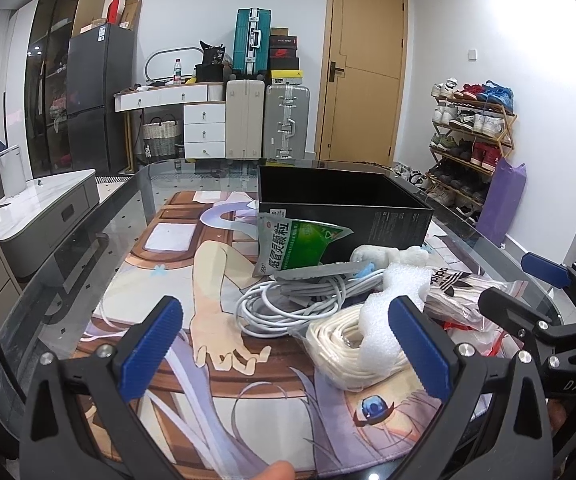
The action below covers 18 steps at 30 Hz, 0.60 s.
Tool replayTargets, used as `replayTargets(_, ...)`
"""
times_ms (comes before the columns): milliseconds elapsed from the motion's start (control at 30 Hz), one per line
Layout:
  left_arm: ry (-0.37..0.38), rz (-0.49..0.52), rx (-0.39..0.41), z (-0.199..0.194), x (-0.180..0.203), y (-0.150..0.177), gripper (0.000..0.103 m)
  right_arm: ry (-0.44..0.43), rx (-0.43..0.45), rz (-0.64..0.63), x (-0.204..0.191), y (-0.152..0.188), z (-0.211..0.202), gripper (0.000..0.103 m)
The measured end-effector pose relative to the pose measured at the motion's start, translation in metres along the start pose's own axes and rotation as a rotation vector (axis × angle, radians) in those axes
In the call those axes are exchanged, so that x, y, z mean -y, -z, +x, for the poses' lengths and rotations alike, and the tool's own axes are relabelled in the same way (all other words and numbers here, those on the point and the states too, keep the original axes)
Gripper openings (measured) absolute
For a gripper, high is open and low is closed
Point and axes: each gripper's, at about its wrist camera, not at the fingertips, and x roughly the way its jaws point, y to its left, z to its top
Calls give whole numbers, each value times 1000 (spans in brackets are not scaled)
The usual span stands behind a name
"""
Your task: Organize soft objects
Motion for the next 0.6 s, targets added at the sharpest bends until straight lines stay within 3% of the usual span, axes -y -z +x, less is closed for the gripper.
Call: replayTargets(600,14,9,5,-2,1,-2,103,4,1,0,6,0,-2,103)
